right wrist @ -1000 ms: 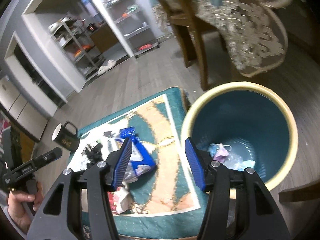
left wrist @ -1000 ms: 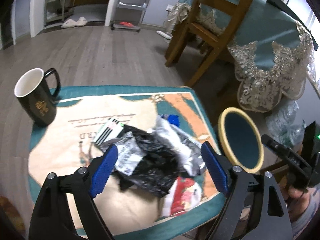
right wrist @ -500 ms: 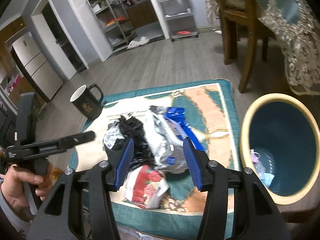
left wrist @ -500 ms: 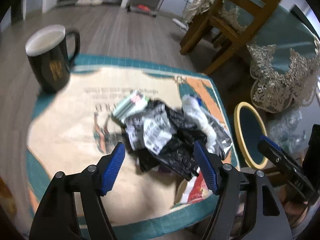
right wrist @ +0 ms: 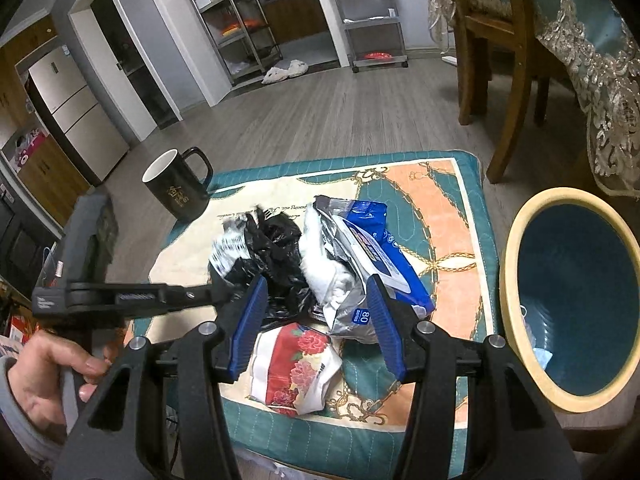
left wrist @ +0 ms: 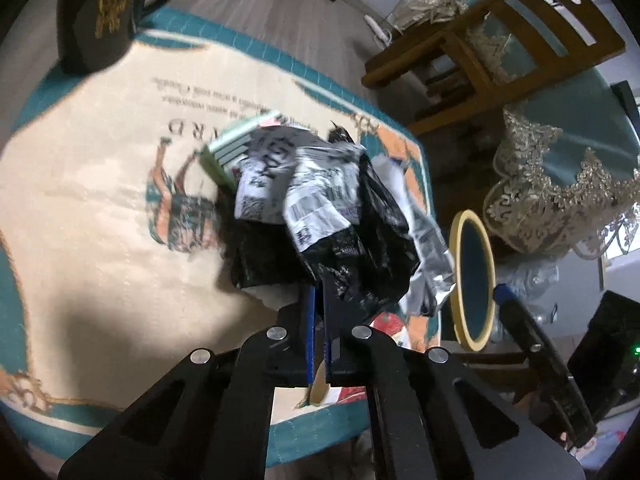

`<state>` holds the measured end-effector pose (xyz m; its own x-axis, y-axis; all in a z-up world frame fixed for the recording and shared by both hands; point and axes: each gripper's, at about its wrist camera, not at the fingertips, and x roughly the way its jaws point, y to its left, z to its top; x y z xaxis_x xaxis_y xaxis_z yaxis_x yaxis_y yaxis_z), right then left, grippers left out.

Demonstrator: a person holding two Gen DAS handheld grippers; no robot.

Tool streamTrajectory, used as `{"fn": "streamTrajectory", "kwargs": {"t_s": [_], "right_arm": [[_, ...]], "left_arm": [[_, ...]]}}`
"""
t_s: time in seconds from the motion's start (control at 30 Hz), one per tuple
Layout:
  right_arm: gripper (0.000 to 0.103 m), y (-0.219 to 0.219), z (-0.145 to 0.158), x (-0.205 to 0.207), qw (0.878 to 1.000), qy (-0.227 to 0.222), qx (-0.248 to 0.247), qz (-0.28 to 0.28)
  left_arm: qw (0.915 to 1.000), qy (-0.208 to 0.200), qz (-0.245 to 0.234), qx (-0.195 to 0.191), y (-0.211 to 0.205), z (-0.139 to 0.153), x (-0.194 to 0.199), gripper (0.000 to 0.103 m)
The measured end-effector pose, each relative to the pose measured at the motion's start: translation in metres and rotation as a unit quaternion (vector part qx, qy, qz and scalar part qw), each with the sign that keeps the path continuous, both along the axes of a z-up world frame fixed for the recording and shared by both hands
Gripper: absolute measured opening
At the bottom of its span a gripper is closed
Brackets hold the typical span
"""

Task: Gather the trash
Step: 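Grasp the black plastic bag with white label from the pile with the left tool, then grasp the white tissue with the right tool while the left tool holds the black bag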

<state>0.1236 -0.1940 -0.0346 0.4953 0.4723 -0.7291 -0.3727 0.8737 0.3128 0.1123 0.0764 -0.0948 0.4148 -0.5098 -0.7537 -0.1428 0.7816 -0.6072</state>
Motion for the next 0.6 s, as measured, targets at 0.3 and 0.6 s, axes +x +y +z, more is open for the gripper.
{"fn": "streamTrajectory", "kwargs": {"t_s": [0.3, 0.6], "right_arm": [[0.050, 0.029, -0.007, 0.000, 0.999, -0.005, -0.033, 0.040], [0.045, 0.066, -0.040, 0.021, 0.990, 0.002, -0.117, 0.075]], "left_arm": [[0.9960, -0.065, 0.030, 0.054, 0.031, 0.053, -0.006, 0.003], [0.9917, -0.080, 0.056, 0.083, 0.047, 0.066, -0.008, 0.003]]}}
